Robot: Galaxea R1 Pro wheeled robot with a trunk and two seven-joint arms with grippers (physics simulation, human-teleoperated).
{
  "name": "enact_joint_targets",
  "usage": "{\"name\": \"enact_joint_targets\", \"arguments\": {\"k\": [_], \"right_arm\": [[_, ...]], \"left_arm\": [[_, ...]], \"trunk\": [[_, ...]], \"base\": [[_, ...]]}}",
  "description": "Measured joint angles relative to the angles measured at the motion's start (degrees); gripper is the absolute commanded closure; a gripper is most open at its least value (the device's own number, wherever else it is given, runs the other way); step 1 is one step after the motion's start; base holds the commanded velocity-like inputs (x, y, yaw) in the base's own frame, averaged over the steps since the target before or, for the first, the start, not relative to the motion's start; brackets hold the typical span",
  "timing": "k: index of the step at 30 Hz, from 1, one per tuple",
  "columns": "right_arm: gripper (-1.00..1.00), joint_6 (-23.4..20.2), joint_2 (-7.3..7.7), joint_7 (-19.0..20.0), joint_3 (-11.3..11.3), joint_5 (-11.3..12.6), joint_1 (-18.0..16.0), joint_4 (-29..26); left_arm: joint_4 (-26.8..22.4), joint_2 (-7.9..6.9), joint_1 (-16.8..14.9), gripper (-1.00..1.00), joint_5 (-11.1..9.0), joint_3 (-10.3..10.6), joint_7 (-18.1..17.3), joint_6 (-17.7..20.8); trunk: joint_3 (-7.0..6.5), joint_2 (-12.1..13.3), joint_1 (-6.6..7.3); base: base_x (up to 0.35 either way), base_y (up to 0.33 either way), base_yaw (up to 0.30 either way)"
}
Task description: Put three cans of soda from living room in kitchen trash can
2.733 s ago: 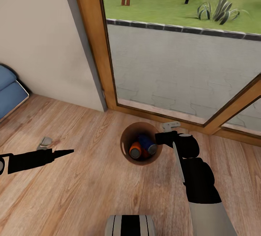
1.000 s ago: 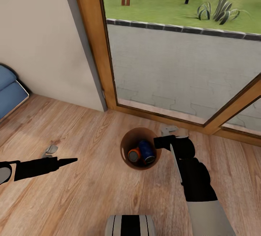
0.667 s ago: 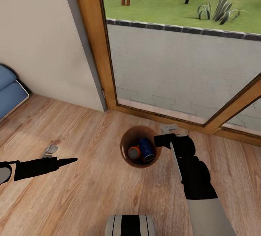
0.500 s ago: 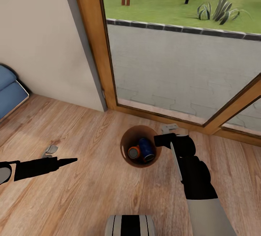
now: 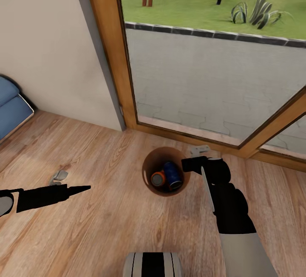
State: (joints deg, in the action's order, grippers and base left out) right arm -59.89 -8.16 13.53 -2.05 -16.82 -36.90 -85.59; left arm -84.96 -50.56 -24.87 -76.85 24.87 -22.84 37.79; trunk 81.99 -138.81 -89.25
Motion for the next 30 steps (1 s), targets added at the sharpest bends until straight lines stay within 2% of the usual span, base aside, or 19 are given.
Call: {"name": "enact_joint_targets", "arguments": {"k": [6,10,12,14,16,18,21,26,28,30], "right_arm": [[1.00,0.0,0.00,0.1,0.0,0.5,-0.6,0.2],[1.00,0.1,0.06,1.5,0.1,-0.3,-0.8,0.7],[1.00,0.1,0.23,2.8,0.0,0.7,-1.1,0.9],[1.00,-0.1,0.62,3.6,-0.1,3.7,-1.2,1.0],[1.00,-0.1,0.81,3.9,-0.1,5.1,-1.3,1.1],[1.00,0.0,0.96,4.0,-0.1,4.4,-1.4,1.6],[1.00,0.3,1.00,4.4,0.0,3.3,-2.7,5.2],[1.00,-0.1,1.17,4.5,-0.1,8.3,-3.6,7.8],[1.00,0.0,1.23,4.5,-0.1,8.2,-3.6,8.0],[1.00,0.1,1.23,4.5,0.0,6.9,-3.7,8.2]], "left_arm": [[0.0,-0.05,0.0,-1.00,0.0,0.0,0.0,0.0],[0.0,0.01,0.0,-1.00,0.0,0.0,0.0,0.0],[0.0,0.02,0.0,-1.00,0.0,0.0,0.0,0.0],[0.1,0.03,0.0,-1.00,0.0,0.0,0.0,0.0],[0.1,0.03,0.0,-1.00,0.0,0.0,0.0,0.0],[0.1,0.03,0.0,-1.00,0.0,0.0,0.0,0.0],[0.0,0.02,0.0,-1.00,-0.1,0.0,0.0,0.0],[0.1,0.03,0.0,-1.00,-0.1,0.0,0.0,0.0],[0.1,0.03,0.0,-1.00,-0.1,0.0,0.0,0.0],[0.1,0.03,0.0,-1.00,-0.1,0.0,0.0,0.0]], "trunk": [[0.00,0.0,0.00],[0.00,0.0,0.00],[0.00,0.0,0.00],[0.00,0.0,0.00],[0.00,0.0,0.00],[0.00,0.0,0.00],[0.00,0.0,0.00],[0.00,0.0,0.00],[0.00,0.0,0.00],[0.00,0.0,0.00]], "base": [[0.000,0.000,0.000],[0.000,0.000,0.000],[0.000,0.000,0.000],[0.000,0.000,0.000],[0.000,0.000,0.000],[0.000,0.000,0.000],[0.000,0.000,0.000],[0.000,0.000,0.000],[0.000,0.000,0.000],[0.000,0.000,0.000]]}}
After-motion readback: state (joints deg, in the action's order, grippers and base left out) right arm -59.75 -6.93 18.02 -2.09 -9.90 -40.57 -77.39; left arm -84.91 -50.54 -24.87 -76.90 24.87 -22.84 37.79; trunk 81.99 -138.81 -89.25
